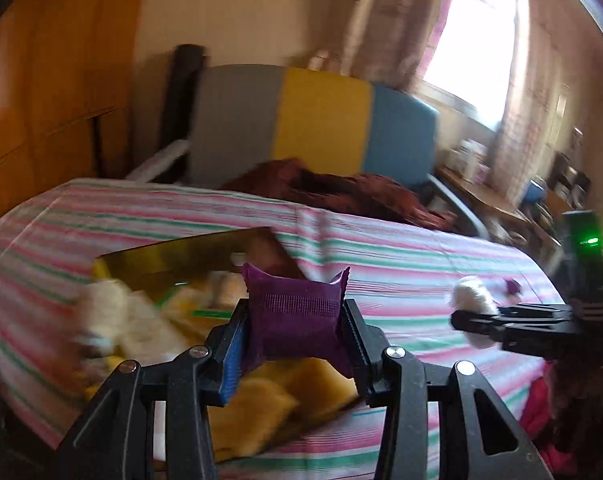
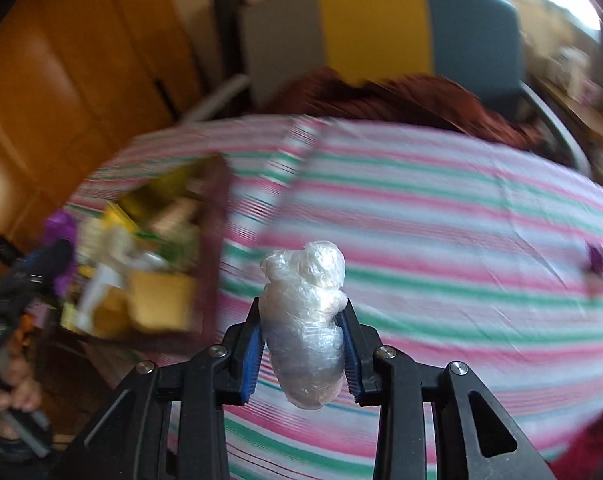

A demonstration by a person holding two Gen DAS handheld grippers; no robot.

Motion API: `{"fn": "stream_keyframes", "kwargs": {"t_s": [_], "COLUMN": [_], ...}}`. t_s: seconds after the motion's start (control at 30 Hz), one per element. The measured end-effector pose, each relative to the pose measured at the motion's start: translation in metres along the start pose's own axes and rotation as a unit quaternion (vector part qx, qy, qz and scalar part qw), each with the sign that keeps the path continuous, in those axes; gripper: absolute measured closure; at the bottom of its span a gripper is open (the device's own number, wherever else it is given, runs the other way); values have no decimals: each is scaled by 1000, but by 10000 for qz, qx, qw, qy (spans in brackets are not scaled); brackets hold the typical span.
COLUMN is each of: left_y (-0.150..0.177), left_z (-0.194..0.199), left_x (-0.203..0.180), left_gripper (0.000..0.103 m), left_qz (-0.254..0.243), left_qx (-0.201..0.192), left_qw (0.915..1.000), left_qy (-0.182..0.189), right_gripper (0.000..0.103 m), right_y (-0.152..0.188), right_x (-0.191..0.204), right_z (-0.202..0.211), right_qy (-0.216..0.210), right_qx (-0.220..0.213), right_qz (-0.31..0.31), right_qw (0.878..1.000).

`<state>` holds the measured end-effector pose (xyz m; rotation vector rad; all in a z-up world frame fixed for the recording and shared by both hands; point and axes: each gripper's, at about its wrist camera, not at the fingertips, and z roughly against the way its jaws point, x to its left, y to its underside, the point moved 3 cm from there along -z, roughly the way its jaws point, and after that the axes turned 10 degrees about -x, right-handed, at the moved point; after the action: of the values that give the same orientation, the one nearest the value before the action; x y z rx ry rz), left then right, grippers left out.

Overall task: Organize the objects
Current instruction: 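Carry the purple wrapper and cotton ball into the gold tray and release both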

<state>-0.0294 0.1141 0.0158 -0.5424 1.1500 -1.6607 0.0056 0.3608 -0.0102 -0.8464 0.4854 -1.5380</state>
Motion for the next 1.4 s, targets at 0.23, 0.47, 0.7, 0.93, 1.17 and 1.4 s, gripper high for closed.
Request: {"fn": "stream_keyframes", "kwargs": {"t_s": [0.23, 0.47, 0.7, 0.93, 1.17, 1.4], "left_y": [6, 16, 15, 8, 6, 5], "left_z": [13, 13, -3, -34, -56, -64], "left_x": [73, 96, 88, 80, 67, 61], "left_gripper": [58, 58, 58, 58, 58, 58], "left_qz": [517, 782, 793, 747, 379, 220], "left_qx": [-17, 82, 183, 342, 481, 526], "left_qw": [9962, 9942, 9953, 9954, 9952, 9953], "left_qy": [-697, -730, -529, -503, -758, -780], "right_gripper": [68, 68, 68, 67, 67, 67], "right_y": [-21, -20, -22, -31, -38, -43], "right_x": [83, 117, 114, 112, 110, 108], "right_z": [-32, -70, -97, -114, -129, -137], "right_qy": [-703, -821, -699, -643, -602, -597], "right_qx": [-47, 218, 377, 425, 491, 506], "right_qz": [481, 719, 683, 681, 640, 595], "right_qw": [9964, 9938, 9945, 9947, 9949, 9952]}}
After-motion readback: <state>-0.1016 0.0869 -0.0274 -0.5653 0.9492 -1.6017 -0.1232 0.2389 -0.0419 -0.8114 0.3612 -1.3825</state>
